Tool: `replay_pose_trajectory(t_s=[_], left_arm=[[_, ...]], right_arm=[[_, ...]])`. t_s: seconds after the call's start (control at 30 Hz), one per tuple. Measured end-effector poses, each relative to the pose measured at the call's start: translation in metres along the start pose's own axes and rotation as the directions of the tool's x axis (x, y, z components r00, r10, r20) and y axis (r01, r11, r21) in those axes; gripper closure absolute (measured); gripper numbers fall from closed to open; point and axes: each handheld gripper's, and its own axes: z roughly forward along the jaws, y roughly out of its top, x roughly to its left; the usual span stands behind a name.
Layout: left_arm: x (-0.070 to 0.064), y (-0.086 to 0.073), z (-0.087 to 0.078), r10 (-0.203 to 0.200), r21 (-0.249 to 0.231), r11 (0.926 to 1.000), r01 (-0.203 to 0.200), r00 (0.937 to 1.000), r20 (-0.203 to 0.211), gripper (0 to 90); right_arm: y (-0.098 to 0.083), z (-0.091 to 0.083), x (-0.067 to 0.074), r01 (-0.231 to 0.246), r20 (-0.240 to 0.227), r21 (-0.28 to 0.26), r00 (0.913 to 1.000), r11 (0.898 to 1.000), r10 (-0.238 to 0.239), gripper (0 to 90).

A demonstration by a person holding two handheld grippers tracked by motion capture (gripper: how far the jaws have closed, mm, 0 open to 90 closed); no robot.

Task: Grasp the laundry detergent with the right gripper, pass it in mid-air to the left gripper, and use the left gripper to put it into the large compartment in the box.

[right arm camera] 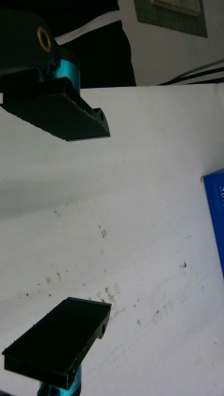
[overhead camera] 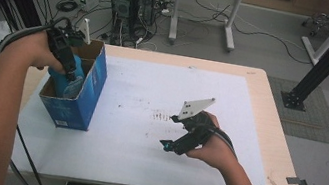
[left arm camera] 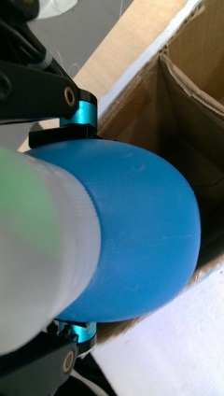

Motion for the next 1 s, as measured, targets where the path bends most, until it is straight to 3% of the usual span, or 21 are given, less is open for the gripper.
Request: replay_pose_trajectory(t_s=[0.4,0.6,1.0], left_arm=[[0.0,0.008,0.032,0.029,0.012,0.9995,-0.029,0.9995,-0.012,38.8],[0.002,0.009,0.038,0.032,0.023,0.9992,-0.032,0.9991,-0.028,38.8],[0.005,0.008,0.05,0.041,0.012,0.9991,-0.041,0.999,-0.017,38.7]], right_arm=[[0.0,0.004,0.001,0.0,-0.007,0.012,1.0,1.0,0.0,12.8],[-0.001,0.002,0.0,-0.003,-0.005,0.018,1.0,1.0,0.003,12.8],[-0.003,0.0,-0.002,-0.014,-0.004,0.053,0.9999,0.999,0.014,12.8]])
